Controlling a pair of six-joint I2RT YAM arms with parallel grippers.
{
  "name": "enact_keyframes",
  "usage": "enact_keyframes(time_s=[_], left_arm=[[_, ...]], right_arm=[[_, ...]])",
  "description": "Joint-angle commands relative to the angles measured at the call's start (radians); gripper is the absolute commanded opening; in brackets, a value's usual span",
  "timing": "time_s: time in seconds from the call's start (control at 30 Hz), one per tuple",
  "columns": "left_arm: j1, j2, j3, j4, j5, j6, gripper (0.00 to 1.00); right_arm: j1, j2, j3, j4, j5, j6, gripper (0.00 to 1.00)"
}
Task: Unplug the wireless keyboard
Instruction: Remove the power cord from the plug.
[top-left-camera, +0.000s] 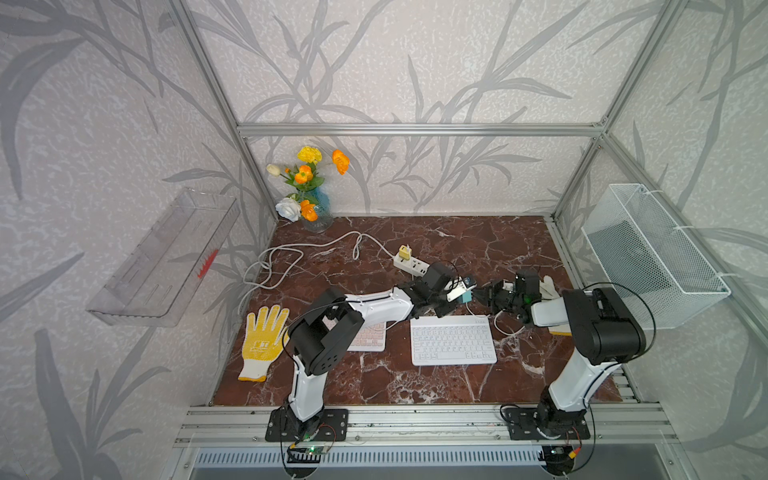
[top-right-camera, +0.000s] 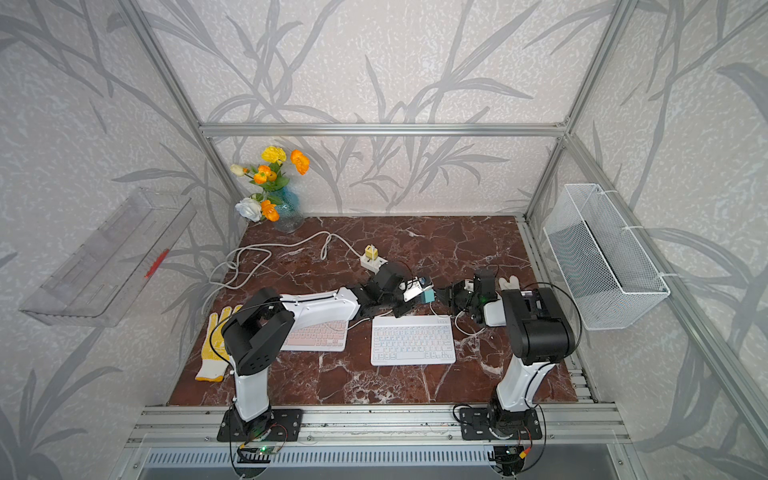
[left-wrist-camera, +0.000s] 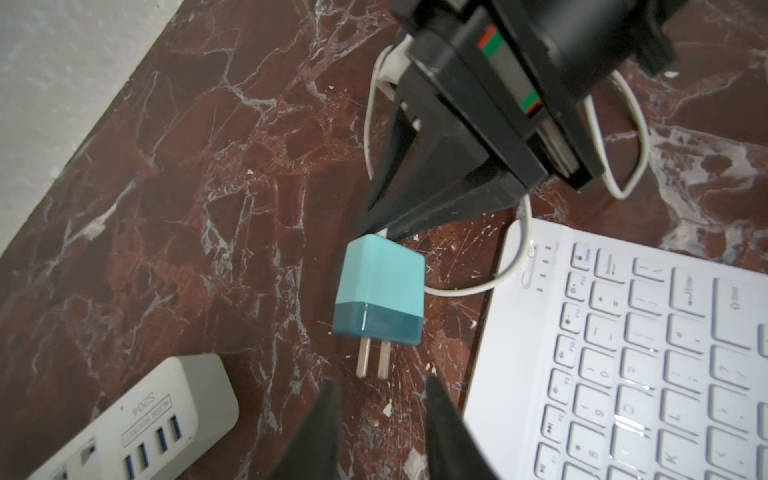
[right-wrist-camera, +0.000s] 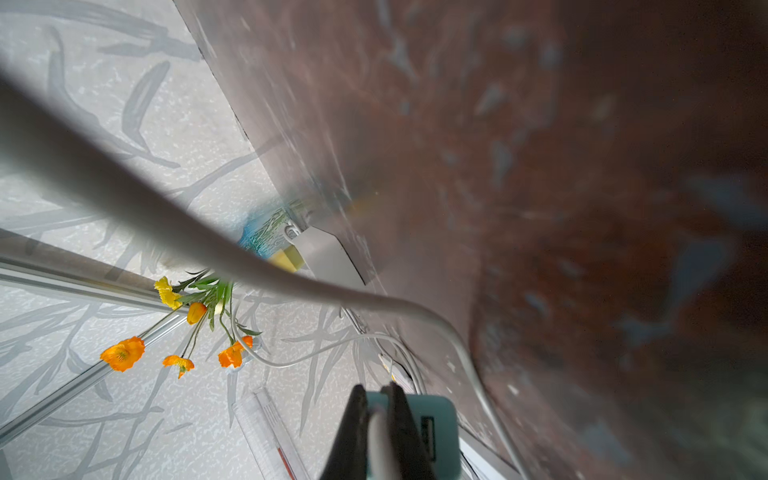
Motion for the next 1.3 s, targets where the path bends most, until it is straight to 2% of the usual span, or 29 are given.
enact_keyframes(time_s=[0.0, 0.07, 0.23, 0.33, 0.43, 0.53, 0.8, 0.97, 1.27], left_arm=[[-0.01, 0.0, 0.023, -0.021, -0.032, 0.094, 0.5], [-0.024, 0.02, 0.029, -0.014, -0.058, 0.18, 0.55], [-0.04, 0.058, 0.018, 0.076, -0.08, 0.365, 0.6], [-0.042, 0.075, 0.005, 0.147, -0.081, 0.406, 0.64], [-0.042, 0.082, 0.022, 0.125, -0.02, 0.433, 0.64], [-0.043, 0.096, 0.025, 0.143, -0.026, 0.459, 0.64], [-0.046, 0.072, -0.04, 0.241, -0.025, 0.508, 0.59], [-0.049, 0.088, -0.031, 0.195, -0.028, 0.558, 0.54], [-0.056, 0.075, -0.038, 0.204, -0.031, 0.566, 0.41]], right_arm=[[0.007, -0.046, 0.028, -0.08, -0.046, -0.011, 0.0], [0.007, -0.067, 0.034, -0.134, -0.059, -0.024, 0.0], [0.008, -0.113, 0.028, -0.183, -0.09, -0.02, 0.0], [0.007, -0.137, 0.026, -0.198, -0.101, -0.019, 0.0], [0.007, -0.147, 0.02, -0.196, -0.107, -0.013, 0.0], [0.007, -0.147, 0.008, -0.172, -0.109, 0.0, 0.0], [0.009, -0.114, -0.025, -0.062, -0.123, 0.07, 0.0], [0.009, -0.116, -0.033, -0.034, -0.127, 0.11, 0.0], [0.011, -0.104, -0.05, -0.005, -0.127, 0.135, 0.0]])
